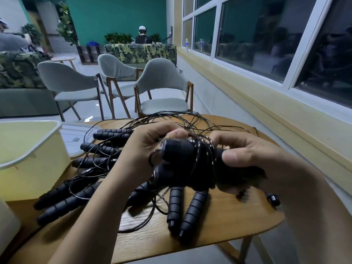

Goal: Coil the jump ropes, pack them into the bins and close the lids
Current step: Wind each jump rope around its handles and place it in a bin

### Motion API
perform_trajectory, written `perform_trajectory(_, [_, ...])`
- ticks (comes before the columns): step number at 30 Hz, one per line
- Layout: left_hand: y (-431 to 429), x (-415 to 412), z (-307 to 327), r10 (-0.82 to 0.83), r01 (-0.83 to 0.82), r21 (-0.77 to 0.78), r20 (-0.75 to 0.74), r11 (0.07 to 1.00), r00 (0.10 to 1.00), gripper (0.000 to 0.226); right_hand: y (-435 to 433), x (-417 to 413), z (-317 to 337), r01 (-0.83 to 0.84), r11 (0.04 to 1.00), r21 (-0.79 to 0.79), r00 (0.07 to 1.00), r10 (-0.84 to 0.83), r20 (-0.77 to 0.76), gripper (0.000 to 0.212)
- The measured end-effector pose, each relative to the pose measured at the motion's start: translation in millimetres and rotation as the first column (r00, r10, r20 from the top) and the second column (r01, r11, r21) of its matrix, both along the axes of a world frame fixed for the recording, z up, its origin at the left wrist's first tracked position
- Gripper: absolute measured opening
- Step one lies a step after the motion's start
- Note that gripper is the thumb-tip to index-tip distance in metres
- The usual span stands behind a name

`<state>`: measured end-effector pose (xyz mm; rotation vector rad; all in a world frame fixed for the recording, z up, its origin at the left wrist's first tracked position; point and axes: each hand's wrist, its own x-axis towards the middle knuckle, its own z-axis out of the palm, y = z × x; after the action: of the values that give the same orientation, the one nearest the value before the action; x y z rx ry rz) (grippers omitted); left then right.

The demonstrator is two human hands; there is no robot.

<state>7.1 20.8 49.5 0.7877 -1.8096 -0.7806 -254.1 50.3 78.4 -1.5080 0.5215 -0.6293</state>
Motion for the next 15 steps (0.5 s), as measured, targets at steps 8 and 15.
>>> perform_trajectory(8, [7.8, -21.7, -11.8, 0.158, -0.164, 0.005, 0.249, 0.986, 0.955, 0.037, -3.7, 9.0, -1.8, 0.168, 0.985, -0.020, 0.932, -0.153, 0.328, 0.075])
perform_trajectory(15, [14.6, -28.4, -11.8, 0.195, -0.152, -0.140, 0.383, 0.978, 0.903, 0.008, -5.3, 12.8, -0.6, 0.496, 0.868, 0.000, 0.807, -0.461, 0.368, 0.020])
